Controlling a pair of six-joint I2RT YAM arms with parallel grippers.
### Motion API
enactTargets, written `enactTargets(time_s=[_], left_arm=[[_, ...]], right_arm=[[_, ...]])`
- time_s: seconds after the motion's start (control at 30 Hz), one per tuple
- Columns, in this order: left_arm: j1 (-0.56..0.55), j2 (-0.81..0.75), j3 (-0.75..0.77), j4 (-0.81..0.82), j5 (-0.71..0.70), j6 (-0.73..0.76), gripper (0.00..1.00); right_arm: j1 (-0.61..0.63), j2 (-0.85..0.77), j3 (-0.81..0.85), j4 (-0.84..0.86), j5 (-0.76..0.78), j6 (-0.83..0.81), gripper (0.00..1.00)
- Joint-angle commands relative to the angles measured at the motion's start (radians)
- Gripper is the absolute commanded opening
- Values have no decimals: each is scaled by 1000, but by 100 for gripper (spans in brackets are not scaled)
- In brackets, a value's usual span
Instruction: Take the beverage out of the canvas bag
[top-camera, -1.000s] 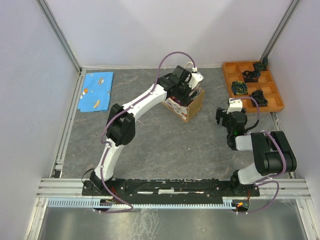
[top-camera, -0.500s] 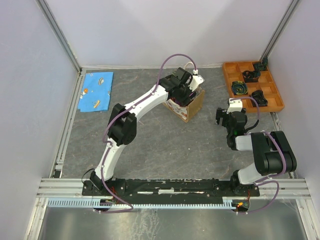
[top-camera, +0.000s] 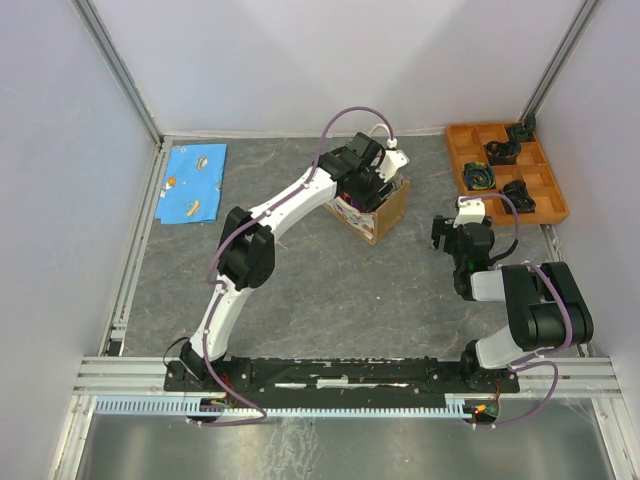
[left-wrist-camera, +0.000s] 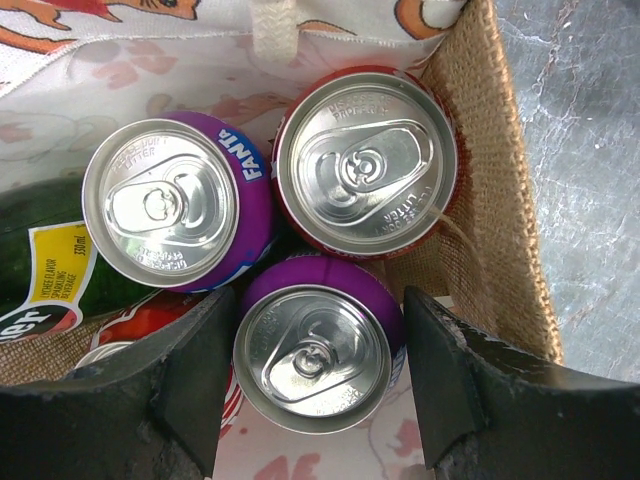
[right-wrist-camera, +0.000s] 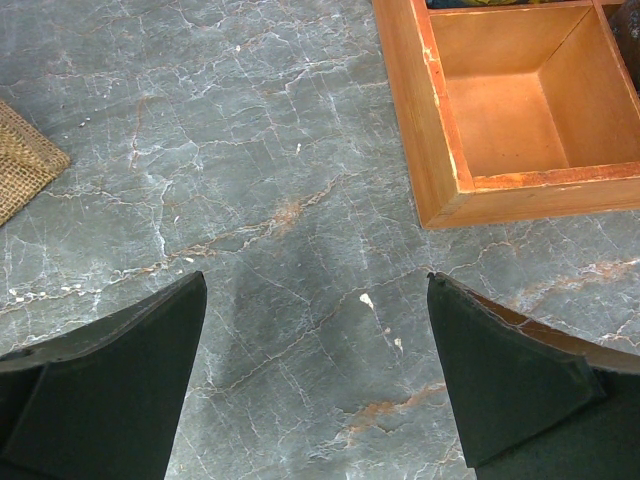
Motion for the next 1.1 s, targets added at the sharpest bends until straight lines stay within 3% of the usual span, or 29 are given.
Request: enactTargets(time_s=[0.0,0.27,0.47,0.77,1.07], left_arm=[[-12,17,90,-50,88,40,3],[-1,-67,255,-9,85,33,3],[17,-145,275,49,69,21,3],[84,-300,241,73,-12,11,3],[173,-459,81,187,-90,-5,3]], right_arm=[[-1,-2,28,36,3,-1,99],[-1,-3,28,36,3,-1,99],[-1,-3,28,36,3,-2,99],[-1,-2,28,35,3,-1,99],[-1,-2,28,34,3,-1,99]])
